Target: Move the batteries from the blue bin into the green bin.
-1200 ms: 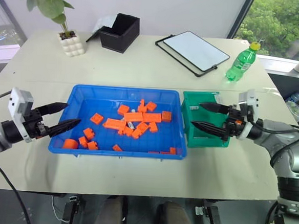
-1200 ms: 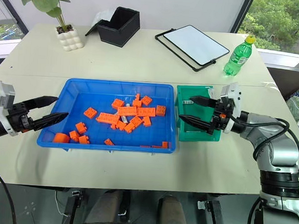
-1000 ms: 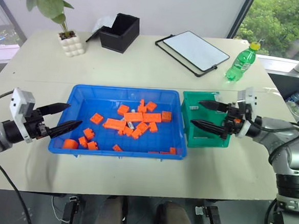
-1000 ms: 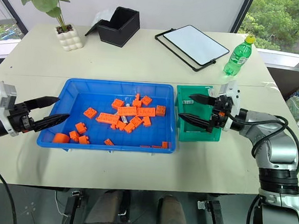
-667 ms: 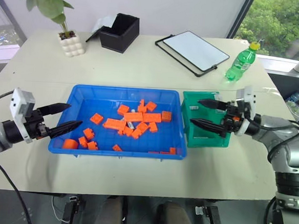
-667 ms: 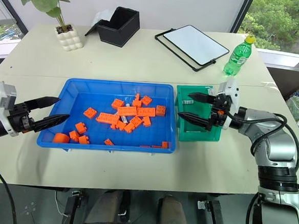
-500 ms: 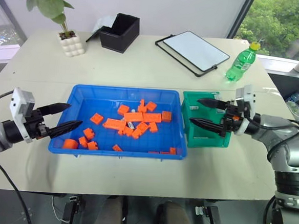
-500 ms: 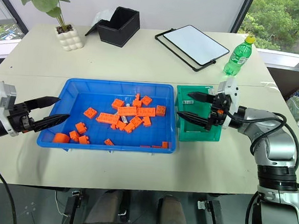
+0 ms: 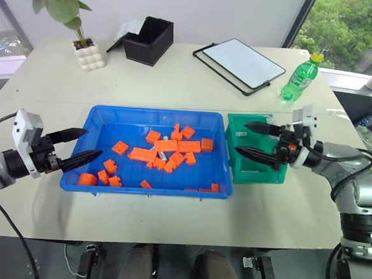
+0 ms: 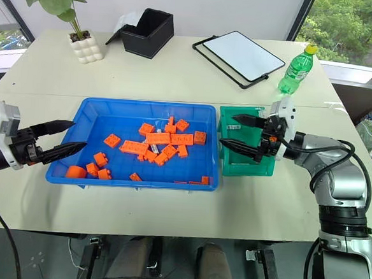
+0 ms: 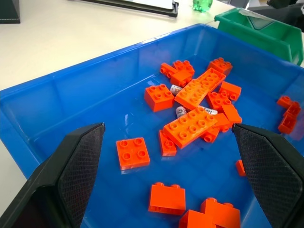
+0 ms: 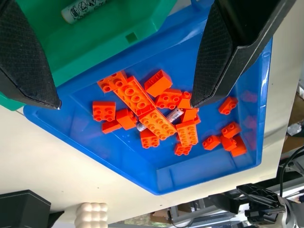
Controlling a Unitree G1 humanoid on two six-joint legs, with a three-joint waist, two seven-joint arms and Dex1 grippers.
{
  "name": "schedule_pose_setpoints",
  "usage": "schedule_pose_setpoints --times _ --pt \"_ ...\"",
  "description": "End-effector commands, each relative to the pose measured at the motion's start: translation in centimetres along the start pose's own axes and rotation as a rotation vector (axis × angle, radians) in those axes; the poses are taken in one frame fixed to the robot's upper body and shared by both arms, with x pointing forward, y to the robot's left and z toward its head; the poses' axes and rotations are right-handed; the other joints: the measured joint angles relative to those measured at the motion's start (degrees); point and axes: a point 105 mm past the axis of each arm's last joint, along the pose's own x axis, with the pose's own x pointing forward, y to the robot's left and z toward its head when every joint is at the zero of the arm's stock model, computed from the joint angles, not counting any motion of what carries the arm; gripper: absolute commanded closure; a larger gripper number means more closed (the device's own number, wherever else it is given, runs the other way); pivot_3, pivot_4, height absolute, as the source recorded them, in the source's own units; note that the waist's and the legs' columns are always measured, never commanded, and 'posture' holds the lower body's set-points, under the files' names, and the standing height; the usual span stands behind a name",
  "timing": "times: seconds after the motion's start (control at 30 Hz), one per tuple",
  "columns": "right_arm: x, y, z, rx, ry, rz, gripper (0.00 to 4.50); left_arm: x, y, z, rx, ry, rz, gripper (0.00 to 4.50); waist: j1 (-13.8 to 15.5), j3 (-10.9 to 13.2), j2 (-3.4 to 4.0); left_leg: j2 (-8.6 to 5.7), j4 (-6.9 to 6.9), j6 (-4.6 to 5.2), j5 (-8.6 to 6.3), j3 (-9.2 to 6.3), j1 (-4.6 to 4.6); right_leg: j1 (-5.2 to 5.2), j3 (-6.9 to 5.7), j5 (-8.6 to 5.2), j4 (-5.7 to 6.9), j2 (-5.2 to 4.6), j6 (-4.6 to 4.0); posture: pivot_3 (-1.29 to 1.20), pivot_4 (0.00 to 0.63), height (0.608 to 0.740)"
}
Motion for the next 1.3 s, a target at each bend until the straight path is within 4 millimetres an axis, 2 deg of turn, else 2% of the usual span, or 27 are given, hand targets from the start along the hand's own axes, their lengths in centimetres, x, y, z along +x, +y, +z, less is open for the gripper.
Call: schedule_pose_setpoints --times 0.03,0.1,0.23,0.3,0.43,0.57,0.67,0.8,1.03,1.2,1.3 --pt "2.7 1.1 2.8 -0.070 -0.070 0.062 0.03 -0.3 0.3 1.6 0.057 -0.029 0.011 0.00 -0.3 0.0 0.01 0.01 0.00 0.00 0.00 0.00 0.00 -0.01 0.00 0.00 0.01 0.00 0.00 0.00 0.150 0.740" --pt "3.8 1.5 3.3 -0.089 -0.079 0.091 0.03 -0.3 0.3 1.6 0.056 -0.027 0.010 0.00 -0.5 0.0 0.02 0.02 -0.01 0.00 0.00 0.01 0.00 -0.06 0.00 0.00 0.04 0.02 0.00 0.00 0.150 0.740" --pt "8.0 3.5 4.6 -0.144 -0.104 0.205 0.03 -0.4 0.5 1.9 0.067 -0.016 0.007 0.00 -0.8 0.0 0.02 0.00 -0.03 0.00 0.00 0.02 -0.01 -0.07 -0.01 0.00 0.03 0.01 0.00 0.00 0.150 0.740" --pt "9.2 4.2 4.7 -0.155 -0.107 0.246 0.03 -0.4 0.5 2.0 0.072 -0.014 0.007 0.00 -1.2 0.0 0.02 0.01 -0.04 0.01 -0.01 0.01 -0.03 -0.10 -0.01 0.00 0.04 0.01 0.00 0.00 0.150 0.740" --pt "12.6 6.2 4.6 -0.168 -0.109 0.316 0.03 -0.6 0.2 1.9 0.082 0.002 0.005 0.00 -1.4 0.0 0.01 -0.01 -0.04 0.01 -0.01 0.02 -0.05 -0.11 -0.02 0.01 0.05 -0.01 0.01 0.00 0.150 0.740" --pt "16.0 7.1 4.1 -0.130 -0.037 0.316 0.03 -0.6 -0.3 1.9 0.079 -0.004 0.007 0.00 -1.6 0.0 0.02 -0.01 -0.04 0.01 -0.01 0.02 -0.07 -0.16 -0.02 0.01 0.10 -0.01 0.00 0.00 0.150 0.740" --pt "17.9 7.0 3.2 -0.255 0.028 0.256 0.03 -0.5 -0.5 1.8 0.077 -0.011 0.012 0.00 -1.6 0.0 0.02 0.00 -0.05 -0.01 0.00 0.03 -0.08 -0.25 -0.02 0.02 0.18 -0.01 -0.01 0.00 0.150 0.740" --pt "19.4 7.6 1.4 -0.254 0.132 0.329 0.03 -0.3 -0.8 1.7 0.074 -0.027 0.022 0.00 -1.5 0.0 0.01 -0.05 -0.05 -0.01 0.00 0.04 -0.09 -0.25 -0.02 0.02 0.18 -0.06 -0.02 0.00 0.150 0.740" --pt "20.5 6.8 -0.1 -0.239 0.211 0.339 0.03 -0.2 -1.1 1.5 0.069 -0.046 0.042 0.00 -1.6 0.0 0.01 -0.05 -0.05 -0.01 0.00 0.07 -0.12 -0.35 -0.03 0.03 0.27 -0.08 -0.02 0.00 0.150 0.740" --pt "21.8 5.6 -0.7 -0.243 0.254 0.256 0.03 0.0 -1.2 1.1 0.064 -0.059 0.053 0.00 -1.7 0.0 0.01 -0.05 -0.06 -0.01 0.00 0.12 -0.12 -0.42 -0.03 0.03 0.33 -0.08 -0.03 0.00 0.150 0.740" --pt "22.7 5.5 -0.8 -0.253 0.272 0.229 0.03 0.2 -1.3 1.0 0.061 -0.066 0.056 0.00 -1.8 0.0 0.01 -0.03 -0.07 -0.03 0.02 0.22 -0.18 -0.59 -0.03 0.04 0.49 -0.10 -0.04 0.00 0.150 0.740"
